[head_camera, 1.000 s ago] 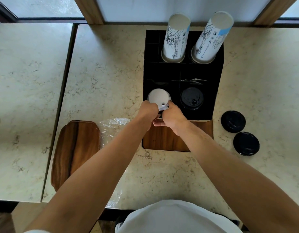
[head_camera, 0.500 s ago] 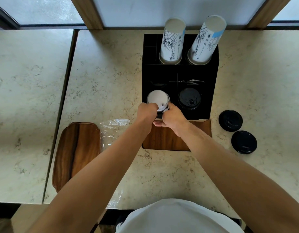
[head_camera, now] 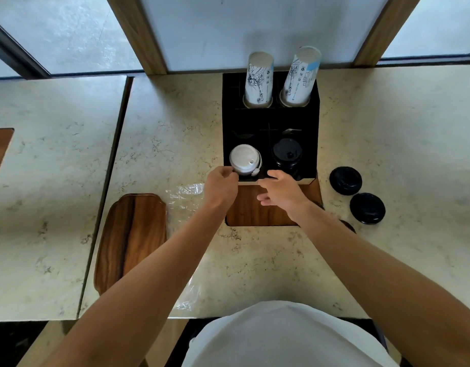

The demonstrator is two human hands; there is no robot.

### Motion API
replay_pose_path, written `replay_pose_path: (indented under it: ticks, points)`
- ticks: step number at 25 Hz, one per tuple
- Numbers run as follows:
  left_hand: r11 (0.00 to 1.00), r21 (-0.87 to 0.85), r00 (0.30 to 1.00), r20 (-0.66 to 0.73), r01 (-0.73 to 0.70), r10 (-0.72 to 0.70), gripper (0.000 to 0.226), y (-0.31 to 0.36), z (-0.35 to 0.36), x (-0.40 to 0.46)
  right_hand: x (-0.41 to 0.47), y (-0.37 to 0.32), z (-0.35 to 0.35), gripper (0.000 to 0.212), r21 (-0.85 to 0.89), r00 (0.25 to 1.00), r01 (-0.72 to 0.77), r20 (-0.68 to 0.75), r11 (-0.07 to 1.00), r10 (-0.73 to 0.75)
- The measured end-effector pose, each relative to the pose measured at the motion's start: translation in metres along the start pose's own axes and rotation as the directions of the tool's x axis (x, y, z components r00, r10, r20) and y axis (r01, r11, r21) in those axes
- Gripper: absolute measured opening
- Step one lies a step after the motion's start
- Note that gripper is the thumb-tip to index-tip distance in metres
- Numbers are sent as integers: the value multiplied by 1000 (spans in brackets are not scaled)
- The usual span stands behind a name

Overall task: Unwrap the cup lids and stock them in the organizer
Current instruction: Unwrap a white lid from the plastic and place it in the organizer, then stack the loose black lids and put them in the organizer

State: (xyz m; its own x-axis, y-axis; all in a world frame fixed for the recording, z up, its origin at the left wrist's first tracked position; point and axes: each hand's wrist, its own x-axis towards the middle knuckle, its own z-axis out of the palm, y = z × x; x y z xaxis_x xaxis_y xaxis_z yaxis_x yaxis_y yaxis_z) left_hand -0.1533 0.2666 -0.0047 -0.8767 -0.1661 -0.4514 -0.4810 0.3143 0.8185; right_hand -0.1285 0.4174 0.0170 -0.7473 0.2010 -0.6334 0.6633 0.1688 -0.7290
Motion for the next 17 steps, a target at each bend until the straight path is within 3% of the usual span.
replay_pose_path:
  ticks: [4,8,10,14,17]
  points:
    - [1000,5,999,33,-20,20,30,-7,-5,-22,-31,19,-7,40,17,999,11,-54,1000,-10]
    - [998,46,995,99,-35,31,13,-20,1,-43,-50,51,-17,37,123,990,-33,-130,992,49]
    - [1000,22,986,165,-17,13,15,-27,10,-52,-56,71,-25,38,172,985,-47,-158,984,74]
    - [997,71,970,242,-5,-13,16,-38,27,-64,-66,105,-47,43,143,977,-63,-194,988,90]
    - [993,122,965,261,-11,-21,14,-43,40,-72,-63,126,-69,44,-10,960,-67,-273,998,62]
